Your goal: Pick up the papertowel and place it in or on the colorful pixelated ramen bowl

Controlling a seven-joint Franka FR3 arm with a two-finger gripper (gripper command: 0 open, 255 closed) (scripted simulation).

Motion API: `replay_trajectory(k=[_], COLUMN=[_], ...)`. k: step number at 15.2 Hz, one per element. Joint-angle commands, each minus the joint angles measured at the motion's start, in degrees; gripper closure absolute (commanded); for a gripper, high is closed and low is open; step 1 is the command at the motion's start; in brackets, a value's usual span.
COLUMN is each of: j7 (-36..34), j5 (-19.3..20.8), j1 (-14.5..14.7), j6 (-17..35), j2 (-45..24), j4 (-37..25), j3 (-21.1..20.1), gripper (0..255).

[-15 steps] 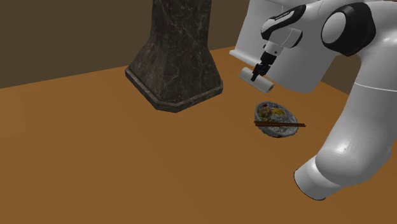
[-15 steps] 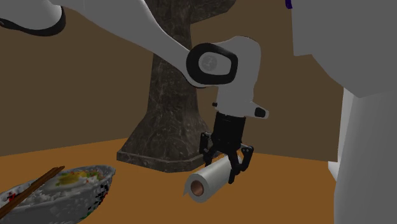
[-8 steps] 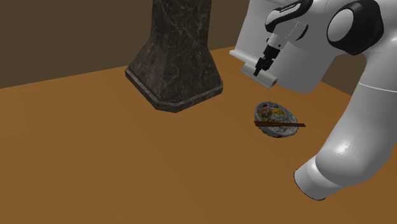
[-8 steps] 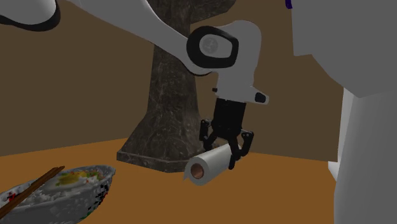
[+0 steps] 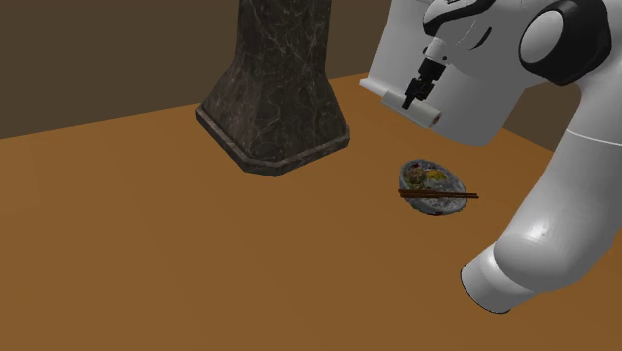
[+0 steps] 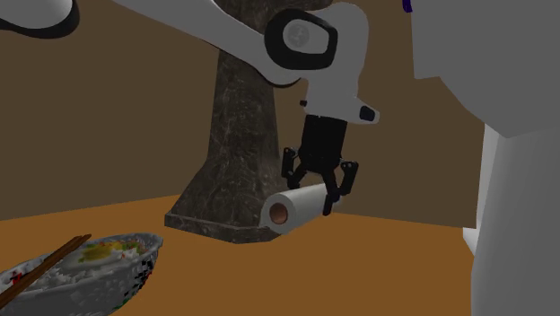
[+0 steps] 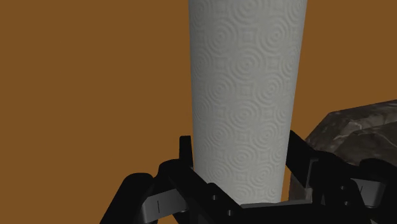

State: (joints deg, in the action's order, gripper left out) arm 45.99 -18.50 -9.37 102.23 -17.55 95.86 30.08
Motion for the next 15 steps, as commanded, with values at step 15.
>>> replay_trajectory(k=[15], j7=[-5.07], j5=[6.10], j1=[3.43], j6=[-3.90], j2=[12.46], j4=[6.05], j3=[0.44], gripper=[255])
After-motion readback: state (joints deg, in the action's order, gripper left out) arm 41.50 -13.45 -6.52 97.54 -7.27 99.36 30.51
